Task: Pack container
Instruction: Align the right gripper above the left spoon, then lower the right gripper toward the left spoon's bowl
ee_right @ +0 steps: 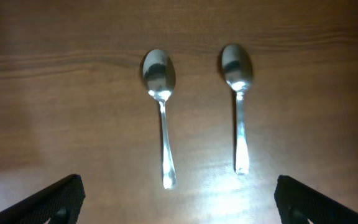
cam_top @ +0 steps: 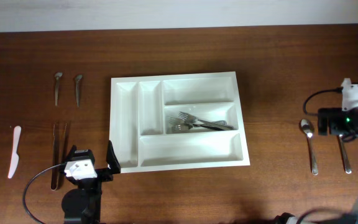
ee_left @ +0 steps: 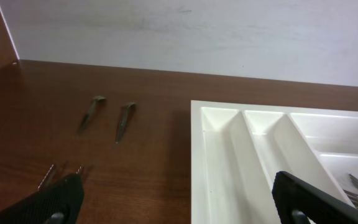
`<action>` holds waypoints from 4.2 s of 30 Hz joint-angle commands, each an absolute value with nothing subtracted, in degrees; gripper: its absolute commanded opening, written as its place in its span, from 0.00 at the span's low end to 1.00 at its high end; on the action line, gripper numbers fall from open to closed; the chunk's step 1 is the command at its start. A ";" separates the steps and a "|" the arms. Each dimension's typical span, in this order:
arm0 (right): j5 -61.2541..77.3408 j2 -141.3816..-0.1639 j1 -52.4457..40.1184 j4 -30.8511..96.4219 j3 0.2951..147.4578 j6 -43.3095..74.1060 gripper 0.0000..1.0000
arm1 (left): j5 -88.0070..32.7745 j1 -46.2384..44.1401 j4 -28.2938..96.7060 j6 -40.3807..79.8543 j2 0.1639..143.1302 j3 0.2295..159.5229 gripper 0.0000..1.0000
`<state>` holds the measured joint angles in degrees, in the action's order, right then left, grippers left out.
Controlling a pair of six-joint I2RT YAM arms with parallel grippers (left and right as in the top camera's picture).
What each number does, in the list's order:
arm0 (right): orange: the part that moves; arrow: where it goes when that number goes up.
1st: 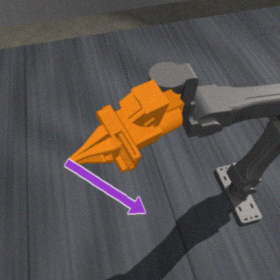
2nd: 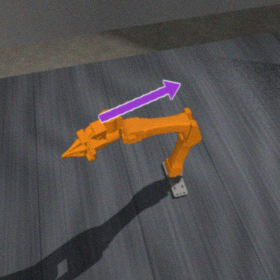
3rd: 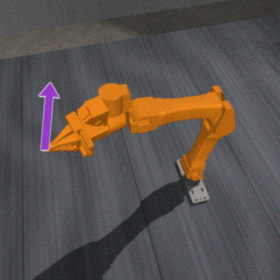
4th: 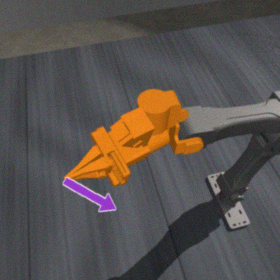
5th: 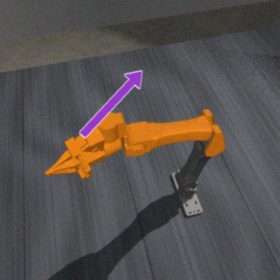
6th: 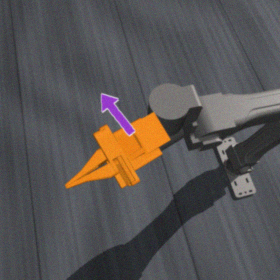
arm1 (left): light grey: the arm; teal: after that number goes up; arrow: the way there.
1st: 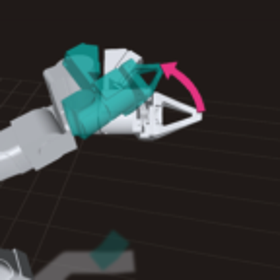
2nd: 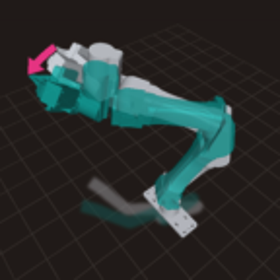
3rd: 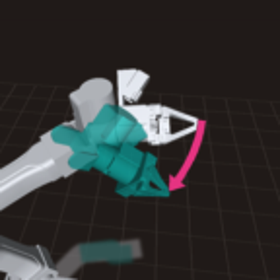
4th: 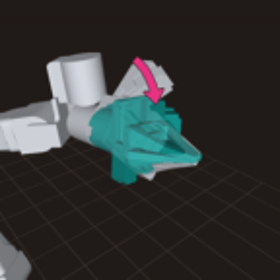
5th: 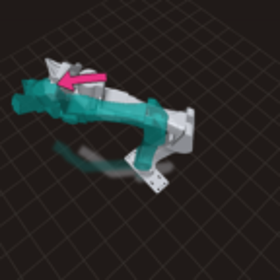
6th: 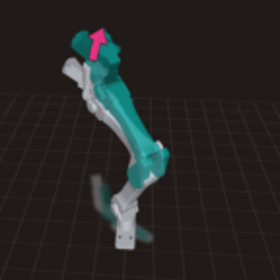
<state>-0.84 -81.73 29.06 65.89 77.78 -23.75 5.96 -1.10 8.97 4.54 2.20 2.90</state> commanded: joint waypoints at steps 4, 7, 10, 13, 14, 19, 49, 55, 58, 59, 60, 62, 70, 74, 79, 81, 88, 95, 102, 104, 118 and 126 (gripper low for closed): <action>-0.43 -75.37 29.23 70.61 78.43 -20.51 0.99 | 5.34 -1.32 8.82 4.67 2.04 2.61 0.99; -0.21 -73.80 29.23 71.99 78.43 -20.47 0.99 | 5.34 -1.32 8.82 4.69 2.04 2.61 0.99; -0.25 -72.38 29.23 72.84 78.43 -20.49 0.99 | 5.34 -1.32 8.82 4.69 2.04 2.61 0.99; -0.21 -72.25 29.21 74.76 78.28 -19.16 0.99 | 5.34 -1.32 8.82 4.67 2.04 2.61 0.99; 0.01 -72.25 29.19 75.09 77.93 -17.93 0.99 | 5.34 -1.32 8.82 4.69 2.04 2.61 0.99; 0.30 -71.96 25.87 75.79 74.48 -15.51 0.99 | 5.34 -1.32 8.82 4.67 2.04 2.61 0.99; -13.93 -71.26 16.91 60.77 60.82 -5.72 0.99 | 5.34 -1.32 8.82 4.69 2.04 2.61 0.99; -13.87 -73.28 16.91 60.69 60.80 -5.74 0.99 | 5.34 -1.32 8.82 4.67 2.04 2.61 0.99; -8.43 -73.52 16.91 61.91 60.80 -12.01 0.99 | 5.34 -1.32 8.82 4.67 2.04 2.61 0.99; -6.09 -73.56 16.91 62.04 60.80 -14.37 0.99 | 5.34 -1.32 8.80 4.69 2.04 2.61 0.99; -4.45 -73.56 16.91 62.00 60.80 -15.84 0.99 | 5.34 -1.32 8.82 4.69 2.04 2.61 0.99; -3.44 -74.15 16.97 61.80 60.80 -16.75 0.99 | 5.34 -1.32 8.82 4.67 2.04 2.61 0.99; -1.91 -80.79 20.08 61.06 60.82 -18.79 0.99 | 5.34 -1.32 8.82 4.69 2.04 2.61 0.99; -1.93 -83.50 20.53 60.58 60.82 -18.41 0.99 | 5.34 -1.32 8.82 4.69 2.04 2.61 0.99; -2.09 -83.70 20.56 59.05 60.82 -18.41 0.99 | 5.34 -1.32 8.82 4.69 2.04 2.61 0.99; -2.11 -83.72 20.56 59.05 60.82 -18.44 0.99 | 5.34 -1.32 8.82 4.69 2.04 2.61 0.99; -2.07 -83.74 20.71 59.11 60.80 -18.44 0.99 | 5.34 -1.32 8.82 4.69 2.04 2.61 0.99; -0.99 -83.74 20.71 59.77 60.80 -18.44 0.99 | 5.34 -1.32 8.82 4.67 2.04 2.61 0.99; -0.19 -84.44 20.78 60.20 60.82 -18.74 0.99 | 5.34 -1.32 8.82 4.69 2.04 2.61 0.99; -0.14 -85.21 20.78 60.25 60.82 -18.87 0.99 | 5.34 -1.32 8.80 4.69 2.04 2.61 0.99; 0.82 -95.24 20.75 60.45 60.82 -19.03 0.99 | 5.34 -1.32 8.82 4.67 2.04 2.61 0.99; -0.62 -95.24 20.78 60.16 61.28 -19.11 0.99 | 5.34 -1.32 8.82 4.69 2.04 2.61 0.99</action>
